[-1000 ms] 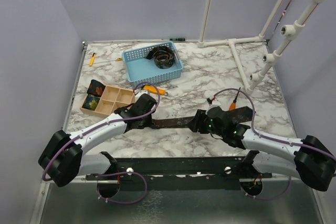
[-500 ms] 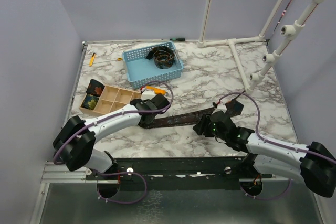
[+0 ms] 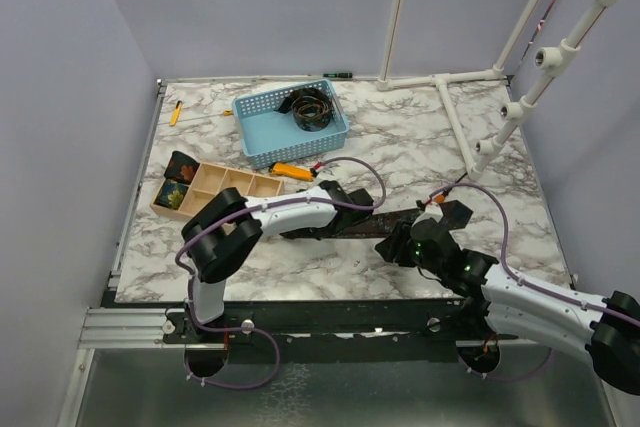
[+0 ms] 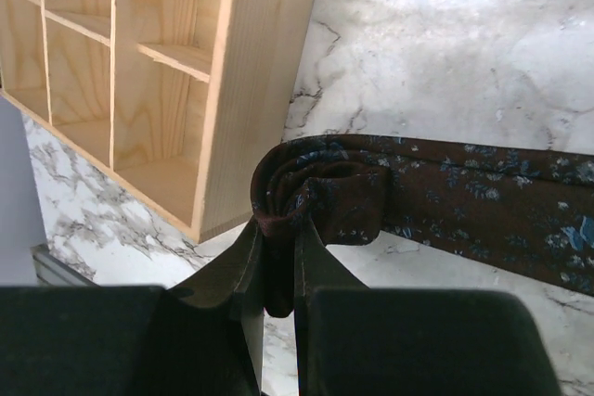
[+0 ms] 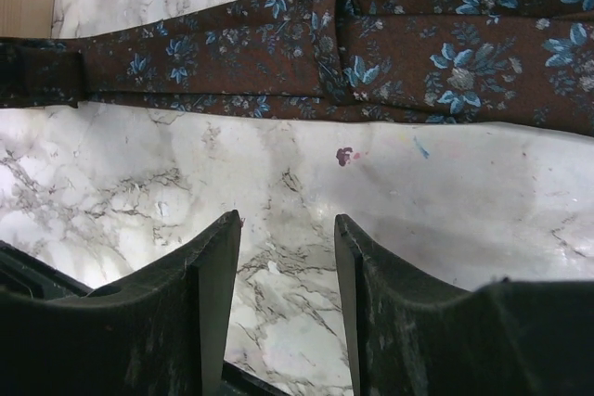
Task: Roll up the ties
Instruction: Roll the tie at the center of the board.
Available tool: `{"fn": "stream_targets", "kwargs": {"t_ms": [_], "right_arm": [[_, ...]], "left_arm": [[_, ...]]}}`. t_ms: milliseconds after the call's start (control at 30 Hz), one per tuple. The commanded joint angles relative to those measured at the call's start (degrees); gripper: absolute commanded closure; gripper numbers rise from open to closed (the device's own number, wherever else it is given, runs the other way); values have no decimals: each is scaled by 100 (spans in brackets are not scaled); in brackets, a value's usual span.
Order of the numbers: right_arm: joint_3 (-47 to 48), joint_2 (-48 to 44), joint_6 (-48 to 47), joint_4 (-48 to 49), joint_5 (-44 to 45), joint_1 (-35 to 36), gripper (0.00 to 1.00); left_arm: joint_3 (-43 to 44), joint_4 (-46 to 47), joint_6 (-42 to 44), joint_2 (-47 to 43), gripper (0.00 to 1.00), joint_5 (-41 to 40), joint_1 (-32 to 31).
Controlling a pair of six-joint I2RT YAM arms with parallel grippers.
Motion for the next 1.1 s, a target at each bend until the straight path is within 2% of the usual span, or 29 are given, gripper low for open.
{"fn": "stream_targets", "kwargs": {"t_ms": [0, 200, 433, 833, 1067], "right_arm": [[-180, -396, 52, -482, 193, -10, 51], [-336, -688, 252, -609, 148, -5, 52], [-304, -582, 478, -553, 159, -4, 52], [-208, -520, 464, -581, 259, -5, 52], [-520, -844, 678, -498, -291, -4, 52]], "left_arm": [[686, -853, -625, 664, 100, -531, -238], [1502, -1203, -863, 1300, 100, -642, -472], [1806, -1317, -803, 1338, 100, -759, -495], [1156, -1807, -718, 936, 100, -1219, -299], [1471, -1812, -535, 1376, 100, -1347, -314]]}}
